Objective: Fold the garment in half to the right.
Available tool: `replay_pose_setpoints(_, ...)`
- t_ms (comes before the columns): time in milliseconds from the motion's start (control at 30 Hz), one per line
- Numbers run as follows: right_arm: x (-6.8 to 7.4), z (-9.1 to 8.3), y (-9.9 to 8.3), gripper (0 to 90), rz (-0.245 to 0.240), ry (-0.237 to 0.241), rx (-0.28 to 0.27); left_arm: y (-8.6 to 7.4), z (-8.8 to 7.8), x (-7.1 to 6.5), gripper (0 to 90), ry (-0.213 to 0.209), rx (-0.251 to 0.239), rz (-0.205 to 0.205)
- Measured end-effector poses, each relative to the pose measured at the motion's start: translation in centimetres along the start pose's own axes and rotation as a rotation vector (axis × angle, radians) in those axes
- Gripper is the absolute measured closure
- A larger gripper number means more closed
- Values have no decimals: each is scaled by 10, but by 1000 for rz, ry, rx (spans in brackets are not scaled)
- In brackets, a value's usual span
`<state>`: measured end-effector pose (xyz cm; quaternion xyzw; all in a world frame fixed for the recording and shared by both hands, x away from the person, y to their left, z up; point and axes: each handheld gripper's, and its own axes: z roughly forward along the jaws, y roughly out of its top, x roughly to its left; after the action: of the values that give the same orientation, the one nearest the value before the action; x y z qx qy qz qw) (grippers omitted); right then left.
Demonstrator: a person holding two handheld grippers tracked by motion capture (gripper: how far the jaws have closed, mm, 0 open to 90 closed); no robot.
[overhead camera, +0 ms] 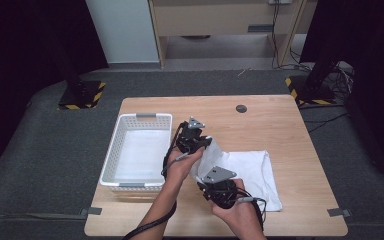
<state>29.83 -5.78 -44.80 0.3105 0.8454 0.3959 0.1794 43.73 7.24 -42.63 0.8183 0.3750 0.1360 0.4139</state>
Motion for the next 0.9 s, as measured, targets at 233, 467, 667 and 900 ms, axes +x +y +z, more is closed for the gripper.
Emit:
replay_pose_setpoints(233,11,3,2,804,-23,27,1,-5,-12,-2,803,11,-11,-18)
replay_pose_setpoints(467,12,3,8,804,-21,37,-17,-3,-19,5,805,15,-4,-43)
replay_pose_setpoints(667,7,-6,6,804,-9,50,-44,1,-17,-1,805,5,4,-34)
replay_pose_setpoints(900,-3,-17,1,804,15,36,-53,10,-13,-9,805,0,3,-30)
